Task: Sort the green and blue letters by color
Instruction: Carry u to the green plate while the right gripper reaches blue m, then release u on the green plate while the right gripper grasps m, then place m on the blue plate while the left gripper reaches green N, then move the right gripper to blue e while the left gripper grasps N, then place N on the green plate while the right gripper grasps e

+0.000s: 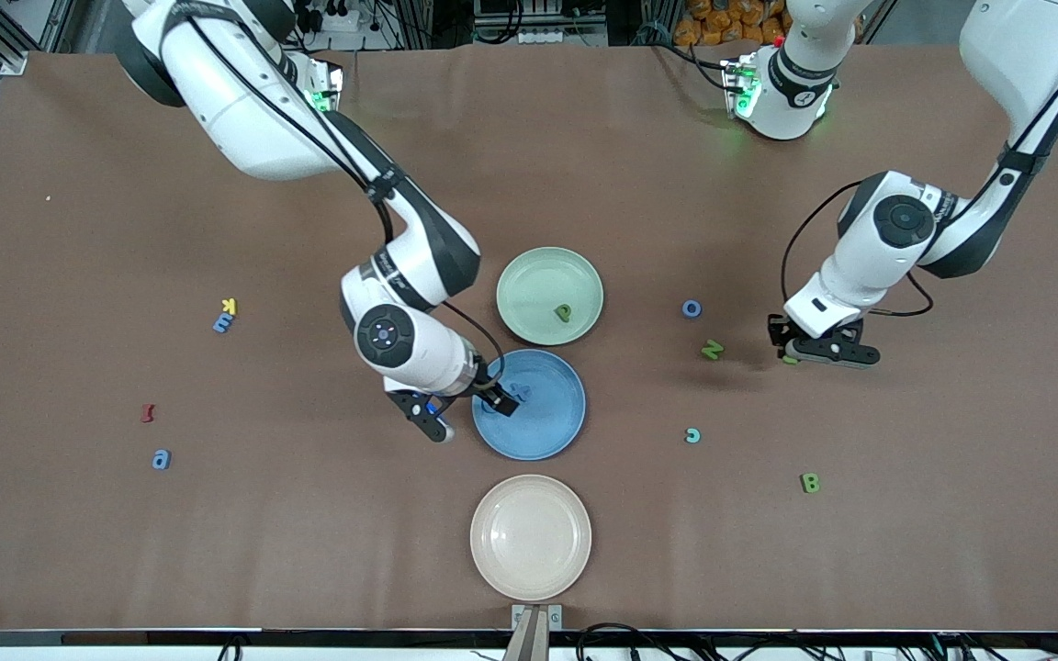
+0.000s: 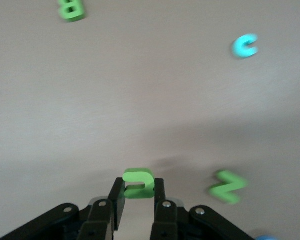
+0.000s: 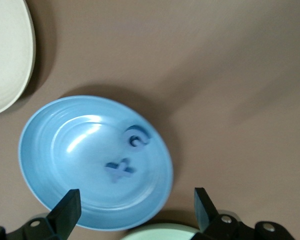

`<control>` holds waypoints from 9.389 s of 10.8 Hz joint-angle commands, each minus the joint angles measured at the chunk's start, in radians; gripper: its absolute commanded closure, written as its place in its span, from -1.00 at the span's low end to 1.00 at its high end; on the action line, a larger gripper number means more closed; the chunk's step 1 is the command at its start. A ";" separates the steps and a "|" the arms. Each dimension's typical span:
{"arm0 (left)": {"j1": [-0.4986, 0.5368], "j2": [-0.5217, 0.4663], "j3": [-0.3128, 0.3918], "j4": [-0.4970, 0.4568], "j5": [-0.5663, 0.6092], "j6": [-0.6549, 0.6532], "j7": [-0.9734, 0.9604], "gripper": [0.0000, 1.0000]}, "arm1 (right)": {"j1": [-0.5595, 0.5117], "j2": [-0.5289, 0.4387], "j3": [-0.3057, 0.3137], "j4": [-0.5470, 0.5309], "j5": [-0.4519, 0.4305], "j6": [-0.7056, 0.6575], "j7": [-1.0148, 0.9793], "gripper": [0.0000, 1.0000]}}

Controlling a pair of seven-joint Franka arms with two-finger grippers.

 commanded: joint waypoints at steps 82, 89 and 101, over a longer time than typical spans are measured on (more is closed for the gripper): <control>-0.533 0.179 0.220 0.299 0.060 -0.147 -1.148 1.00 | -0.633 -0.082 -0.160 -0.309 -0.084 0.263 -2.515 -1.00; -0.715 0.199 0.179 0.378 -0.044 -0.143 -1.286 1.00 | -0.636 -0.027 -0.154 -0.283 -0.087 0.400 -2.498 -0.85; -0.872 0.242 0.258 0.447 -0.130 -0.147 -1.243 -1.00 | -0.657 0.026 -0.157 -0.227 0.037 0.331 -2.425 0.90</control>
